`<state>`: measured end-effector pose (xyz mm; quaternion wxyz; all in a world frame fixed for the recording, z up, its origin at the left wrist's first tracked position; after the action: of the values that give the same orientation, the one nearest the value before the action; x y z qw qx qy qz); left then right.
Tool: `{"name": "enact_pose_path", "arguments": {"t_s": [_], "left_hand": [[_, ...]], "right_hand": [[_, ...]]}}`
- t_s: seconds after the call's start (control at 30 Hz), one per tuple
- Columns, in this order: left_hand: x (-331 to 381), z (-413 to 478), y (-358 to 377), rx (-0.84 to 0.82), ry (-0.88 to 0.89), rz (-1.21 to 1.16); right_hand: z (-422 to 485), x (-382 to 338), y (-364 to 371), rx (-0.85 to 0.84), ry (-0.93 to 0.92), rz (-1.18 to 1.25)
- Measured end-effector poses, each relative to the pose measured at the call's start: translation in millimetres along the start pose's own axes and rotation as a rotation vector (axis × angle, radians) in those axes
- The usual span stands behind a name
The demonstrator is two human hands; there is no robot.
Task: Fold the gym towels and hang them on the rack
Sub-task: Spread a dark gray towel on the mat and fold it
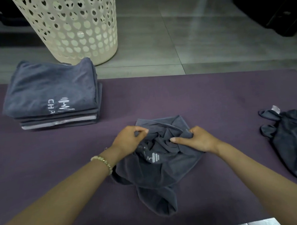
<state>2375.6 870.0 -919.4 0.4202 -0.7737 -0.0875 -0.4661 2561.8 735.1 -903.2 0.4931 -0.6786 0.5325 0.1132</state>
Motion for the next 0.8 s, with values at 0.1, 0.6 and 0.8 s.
{"name": "enact_pose_path", "arguments": {"t_s": [0.1,0.6,0.8], "left_hand": [[4,1,26,-0.158,-0.022,0.021],[3,-8,30,-0.015,-0.254,-0.333],[45,-13,7,-0.096,-0.098,-0.45]], "right_hand": [[-2,-15,0,0.037,-0.1,-0.014],[4,-22,32,0.087,-0.101,0.412],[-34,-56,-12,-0.092,-0.168,0.528]]}}
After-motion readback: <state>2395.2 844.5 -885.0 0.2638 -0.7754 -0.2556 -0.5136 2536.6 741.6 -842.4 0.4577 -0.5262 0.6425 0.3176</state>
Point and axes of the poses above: each hand's wrist, its own z-axis towards the middle knuckle, its own y-axis out of the palm, x = y × z, the point moved 5 cm from there along z, towards the middle knuckle, and after that the axes turned 4 degrees about x, right-handed, at the moved point
